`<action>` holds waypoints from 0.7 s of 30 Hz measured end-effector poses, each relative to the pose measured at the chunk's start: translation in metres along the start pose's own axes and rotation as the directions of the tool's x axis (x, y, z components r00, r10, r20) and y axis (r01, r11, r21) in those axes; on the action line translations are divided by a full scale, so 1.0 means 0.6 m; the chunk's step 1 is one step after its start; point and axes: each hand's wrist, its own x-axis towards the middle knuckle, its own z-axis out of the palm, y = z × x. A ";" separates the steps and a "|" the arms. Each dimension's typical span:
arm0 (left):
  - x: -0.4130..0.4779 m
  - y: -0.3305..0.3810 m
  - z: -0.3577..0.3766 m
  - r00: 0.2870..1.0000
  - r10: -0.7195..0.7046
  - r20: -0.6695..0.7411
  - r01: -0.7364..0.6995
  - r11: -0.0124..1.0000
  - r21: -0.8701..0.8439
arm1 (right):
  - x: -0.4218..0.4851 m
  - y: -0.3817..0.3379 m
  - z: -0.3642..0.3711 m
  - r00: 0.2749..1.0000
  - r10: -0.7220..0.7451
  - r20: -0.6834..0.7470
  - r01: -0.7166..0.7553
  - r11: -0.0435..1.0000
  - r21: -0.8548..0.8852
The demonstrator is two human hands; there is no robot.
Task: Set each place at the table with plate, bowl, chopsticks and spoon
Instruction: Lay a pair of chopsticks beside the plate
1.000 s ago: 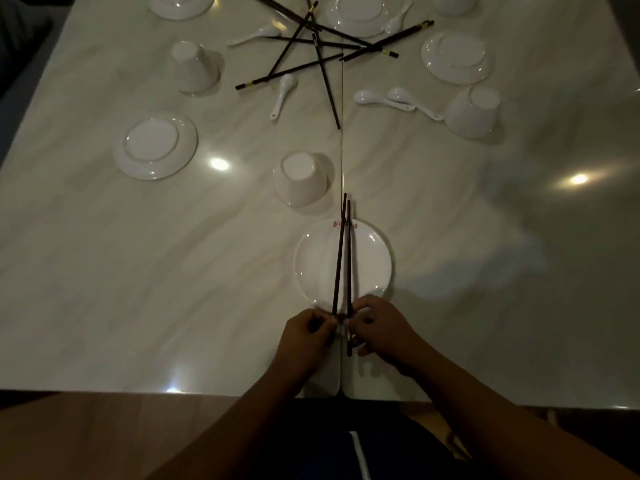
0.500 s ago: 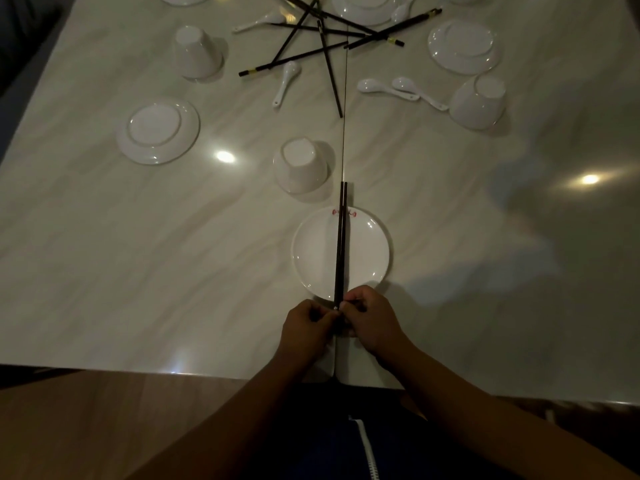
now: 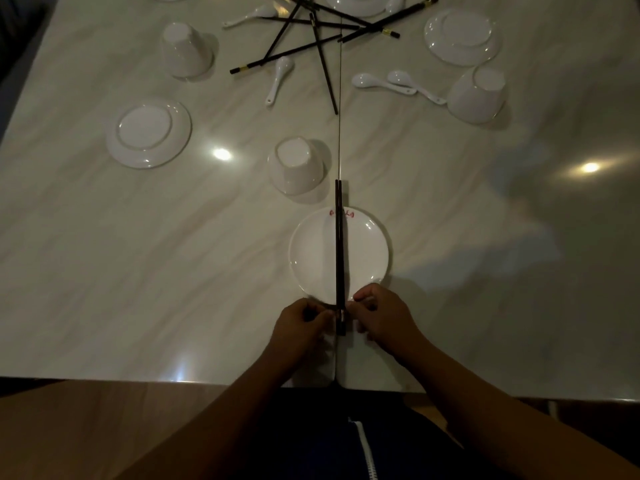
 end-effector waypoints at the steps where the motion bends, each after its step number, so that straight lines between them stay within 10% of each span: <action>1: 0.003 0.005 -0.013 1.000 0.003 -0.012 -0.002 1.000 0.017 | 0.002 -0.004 -0.010 1.000 -0.005 -0.023 0.004 0.999 -0.035; 9: 0.118 0.124 -0.123 0.872 0.415 -0.261 -0.283 0.861 0.422 | 0.137 -0.089 -0.109 0.948 -0.266 -0.173 0.205 0.930 -0.306; 21: 0.312 0.268 -0.134 0.902 0.431 0.031 -0.326 0.631 0.704 | 0.363 -0.140 -0.103 0.979 -0.203 0.002 0.126 0.601 -0.789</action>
